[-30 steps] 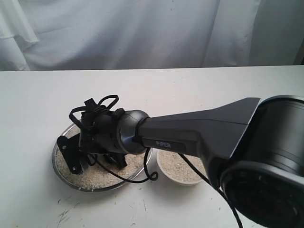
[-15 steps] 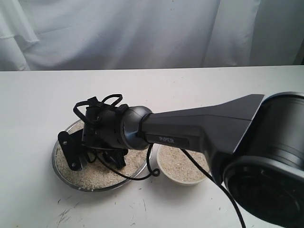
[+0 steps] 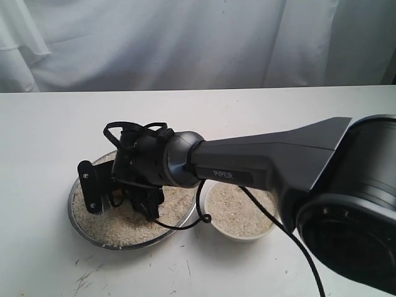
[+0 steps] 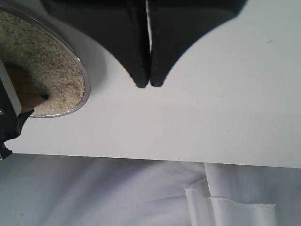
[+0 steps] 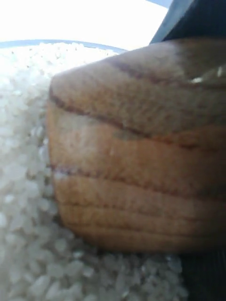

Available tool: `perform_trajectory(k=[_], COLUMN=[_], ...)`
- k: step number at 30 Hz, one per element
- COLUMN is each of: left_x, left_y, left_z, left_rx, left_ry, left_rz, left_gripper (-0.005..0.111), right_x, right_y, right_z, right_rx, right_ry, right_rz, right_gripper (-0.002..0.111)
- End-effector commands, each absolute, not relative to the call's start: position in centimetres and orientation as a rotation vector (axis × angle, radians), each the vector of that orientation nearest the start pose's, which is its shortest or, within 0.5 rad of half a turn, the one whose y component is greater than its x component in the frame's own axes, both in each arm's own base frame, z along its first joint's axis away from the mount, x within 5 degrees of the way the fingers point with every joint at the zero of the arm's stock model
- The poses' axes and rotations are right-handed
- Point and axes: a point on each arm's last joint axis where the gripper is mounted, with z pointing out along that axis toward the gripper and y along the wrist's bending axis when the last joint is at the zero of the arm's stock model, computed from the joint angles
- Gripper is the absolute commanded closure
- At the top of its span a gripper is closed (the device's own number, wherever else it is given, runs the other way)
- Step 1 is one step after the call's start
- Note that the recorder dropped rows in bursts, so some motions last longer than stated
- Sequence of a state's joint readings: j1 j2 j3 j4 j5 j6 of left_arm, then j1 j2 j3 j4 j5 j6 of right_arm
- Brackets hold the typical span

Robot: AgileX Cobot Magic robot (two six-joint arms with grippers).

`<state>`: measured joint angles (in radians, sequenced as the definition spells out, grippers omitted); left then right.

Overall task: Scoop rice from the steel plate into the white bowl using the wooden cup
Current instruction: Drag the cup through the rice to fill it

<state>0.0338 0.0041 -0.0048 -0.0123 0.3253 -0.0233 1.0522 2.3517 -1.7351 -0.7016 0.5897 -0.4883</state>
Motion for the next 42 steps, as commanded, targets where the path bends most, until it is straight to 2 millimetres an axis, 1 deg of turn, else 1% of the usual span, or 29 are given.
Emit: perform_trajectory(k=[1,11,18,21,28,31,42], left_x=[5.4,5.4,5.4,5.4,5.4,5.4,5.4], left_y=[0.1,0.1,0.1,0.1,0.1,0.1,0.1], left_z=[18.4,18.4,18.4,18.4,18.4,18.4,18.4], left_rx=[-0.057,-0.057,-0.057,-0.057,-0.057,-0.057,-0.057], left_ry=[1.801,1.801,1.801,1.801,1.801,1.801,1.801], left_rz=[-0.006,-0.006,-0.006,-0.006,-0.006,-0.006,-0.006], left_gripper=[0.107,0.107,0.107,0.107,0.107,0.107,0.107], right_x=[28.1,28.7,28.8,28.8,29.3,29.7,29.6], right_y=[41.6,41.2,41.0,40.8,40.3,40.0,39.9], right_z=[13.4,13.5,13.4,13.3,12.9,12.9,12.9], right_rx=[-2.075,-2.001,-1.991,-2.011,-1.985,-1.977,-1.978], right_ry=[1.389,1.504,1.561,1.553,1.605,1.615,1.632], right_rz=[-0.386,-0.26,-0.153,-0.126,-0.049,-0.05,-0.049], right_gripper=[0.108,0.108,0.108,0.108,0.108,0.108,0.108])
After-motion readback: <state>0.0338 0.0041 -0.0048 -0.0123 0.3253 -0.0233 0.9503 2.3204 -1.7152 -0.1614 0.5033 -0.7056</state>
